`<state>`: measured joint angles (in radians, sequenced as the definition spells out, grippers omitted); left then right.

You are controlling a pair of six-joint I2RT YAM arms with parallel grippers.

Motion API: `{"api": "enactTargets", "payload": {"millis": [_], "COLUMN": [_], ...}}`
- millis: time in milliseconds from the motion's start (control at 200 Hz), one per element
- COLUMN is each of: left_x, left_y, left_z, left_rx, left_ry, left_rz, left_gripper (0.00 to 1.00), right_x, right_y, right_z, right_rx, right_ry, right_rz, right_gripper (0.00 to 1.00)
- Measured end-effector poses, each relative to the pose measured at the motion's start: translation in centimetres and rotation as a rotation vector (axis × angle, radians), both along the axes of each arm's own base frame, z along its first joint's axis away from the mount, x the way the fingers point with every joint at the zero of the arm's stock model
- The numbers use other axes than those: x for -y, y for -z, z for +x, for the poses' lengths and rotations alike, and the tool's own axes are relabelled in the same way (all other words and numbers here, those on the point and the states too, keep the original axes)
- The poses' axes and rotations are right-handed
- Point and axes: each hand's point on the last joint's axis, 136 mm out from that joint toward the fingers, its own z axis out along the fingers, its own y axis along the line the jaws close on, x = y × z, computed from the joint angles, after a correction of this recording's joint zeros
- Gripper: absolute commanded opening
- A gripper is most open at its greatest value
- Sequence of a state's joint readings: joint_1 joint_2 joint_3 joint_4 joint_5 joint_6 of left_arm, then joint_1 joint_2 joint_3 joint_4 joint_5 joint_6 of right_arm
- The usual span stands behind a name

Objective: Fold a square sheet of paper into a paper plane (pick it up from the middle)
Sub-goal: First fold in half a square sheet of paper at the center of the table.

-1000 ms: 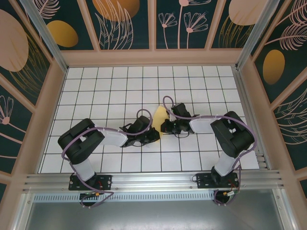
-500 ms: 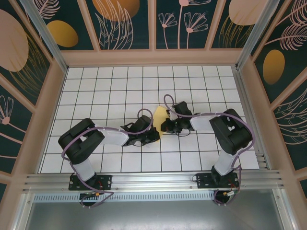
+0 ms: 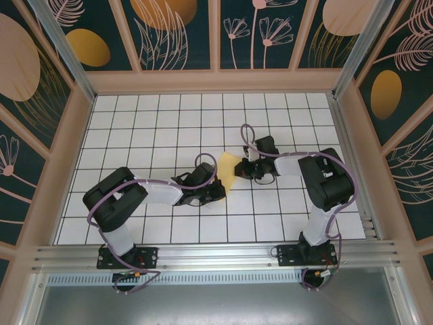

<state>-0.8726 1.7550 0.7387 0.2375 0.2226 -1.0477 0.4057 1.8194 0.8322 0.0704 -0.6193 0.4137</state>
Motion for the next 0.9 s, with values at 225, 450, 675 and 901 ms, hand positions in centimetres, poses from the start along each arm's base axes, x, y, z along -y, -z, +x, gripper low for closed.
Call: {"api": "enactTargets", "payload": {"millis": [225,450,675,901], "left_x": [0.0,0.0,0.0,0.1], "left_y": [0.0,0.0,0.0,-0.1], "left_z": [0.0,0.0,0.1,0.1], "left_rx": [0.002,0.008,0.012,0.013], "left_ry": [0.0,0.004,0.002,0.0], "left_rz": [0.001,0.004,0.009,0.015], "left_gripper": [0.07,0.07,0.07,0.07], "right_x": [1.5,2.8,4.1,3.3], "right_y": [-0.1,-0.2,-0.7,-5.2], "right_z": [2.7,5.1,6.5,5.4], "right_rx": [0.024,0.055,0.097,0.2], "right_ry": [0.051,0.112,0.167,0.151], "right_rz": [-0.002,-0.049,-0.096,-0.055], "right_gripper": [0.06,0.06,0.07,0.08]}}
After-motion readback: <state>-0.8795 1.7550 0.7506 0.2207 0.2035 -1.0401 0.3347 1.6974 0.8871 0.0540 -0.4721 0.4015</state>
